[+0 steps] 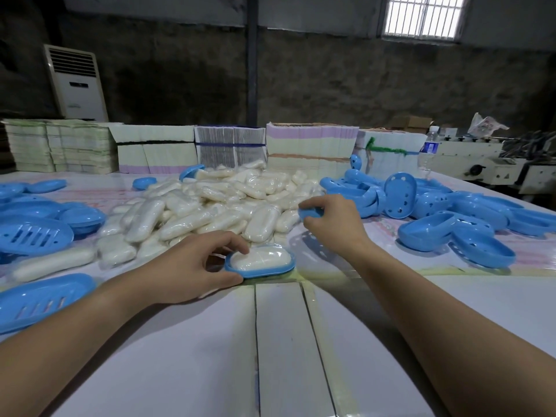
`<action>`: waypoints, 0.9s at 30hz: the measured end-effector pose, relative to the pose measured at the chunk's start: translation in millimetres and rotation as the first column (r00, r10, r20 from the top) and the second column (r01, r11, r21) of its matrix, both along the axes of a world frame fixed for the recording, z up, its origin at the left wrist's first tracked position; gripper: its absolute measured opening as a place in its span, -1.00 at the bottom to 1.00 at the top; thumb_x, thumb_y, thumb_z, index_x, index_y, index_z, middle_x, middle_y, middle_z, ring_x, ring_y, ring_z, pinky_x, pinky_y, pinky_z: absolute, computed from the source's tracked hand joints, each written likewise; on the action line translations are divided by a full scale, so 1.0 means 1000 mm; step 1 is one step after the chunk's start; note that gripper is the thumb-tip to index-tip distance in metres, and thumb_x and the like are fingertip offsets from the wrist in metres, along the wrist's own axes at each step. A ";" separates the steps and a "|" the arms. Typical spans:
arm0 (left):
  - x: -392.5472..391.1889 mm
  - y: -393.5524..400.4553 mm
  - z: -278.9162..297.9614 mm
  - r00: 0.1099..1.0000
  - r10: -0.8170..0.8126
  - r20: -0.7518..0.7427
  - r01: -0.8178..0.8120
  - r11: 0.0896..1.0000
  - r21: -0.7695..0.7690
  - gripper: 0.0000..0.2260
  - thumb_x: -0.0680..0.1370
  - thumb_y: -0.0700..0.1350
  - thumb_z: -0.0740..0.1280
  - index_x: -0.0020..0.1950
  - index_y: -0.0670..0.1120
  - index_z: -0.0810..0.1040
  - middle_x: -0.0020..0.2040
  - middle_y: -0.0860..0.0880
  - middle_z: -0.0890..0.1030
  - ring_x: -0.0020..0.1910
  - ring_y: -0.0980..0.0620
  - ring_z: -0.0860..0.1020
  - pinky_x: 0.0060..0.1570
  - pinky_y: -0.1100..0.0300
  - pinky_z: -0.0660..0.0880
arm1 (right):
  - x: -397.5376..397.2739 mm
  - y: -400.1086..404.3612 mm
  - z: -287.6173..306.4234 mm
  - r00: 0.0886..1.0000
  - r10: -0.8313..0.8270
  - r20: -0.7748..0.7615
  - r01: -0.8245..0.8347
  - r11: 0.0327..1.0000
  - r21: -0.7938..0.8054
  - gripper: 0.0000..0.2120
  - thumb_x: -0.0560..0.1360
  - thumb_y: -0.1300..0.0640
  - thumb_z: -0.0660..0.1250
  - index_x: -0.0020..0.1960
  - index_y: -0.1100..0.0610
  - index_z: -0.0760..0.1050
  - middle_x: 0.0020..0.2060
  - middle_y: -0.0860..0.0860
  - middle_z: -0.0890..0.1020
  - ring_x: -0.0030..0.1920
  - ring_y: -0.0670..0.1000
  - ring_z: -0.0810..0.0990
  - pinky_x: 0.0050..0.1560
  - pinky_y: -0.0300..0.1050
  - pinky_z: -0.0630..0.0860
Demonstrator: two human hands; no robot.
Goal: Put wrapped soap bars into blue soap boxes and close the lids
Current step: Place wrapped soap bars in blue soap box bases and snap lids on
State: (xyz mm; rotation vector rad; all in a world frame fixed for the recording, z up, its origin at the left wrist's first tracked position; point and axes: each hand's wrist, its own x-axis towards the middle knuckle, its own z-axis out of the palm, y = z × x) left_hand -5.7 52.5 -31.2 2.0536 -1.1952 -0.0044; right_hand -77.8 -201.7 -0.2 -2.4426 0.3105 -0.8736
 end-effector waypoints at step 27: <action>-0.008 -0.002 0.004 0.999 0.004 -0.038 -0.004 1.000 0.001 -0.32 0.46 -0.07 0.54 0.43 0.23 0.25 0.26 0.21 0.50 0.15 0.23 0.56 0.07 0.34 0.54 | -0.002 0.037 -0.001 0.822 0.534 0.198 -0.438 0.371 0.818 -0.79 0.62 0.15 0.20 0.14 0.06 0.59 -0.02 0.05 0.61 -0.15 -0.01 0.58 -0.20 -0.16 0.59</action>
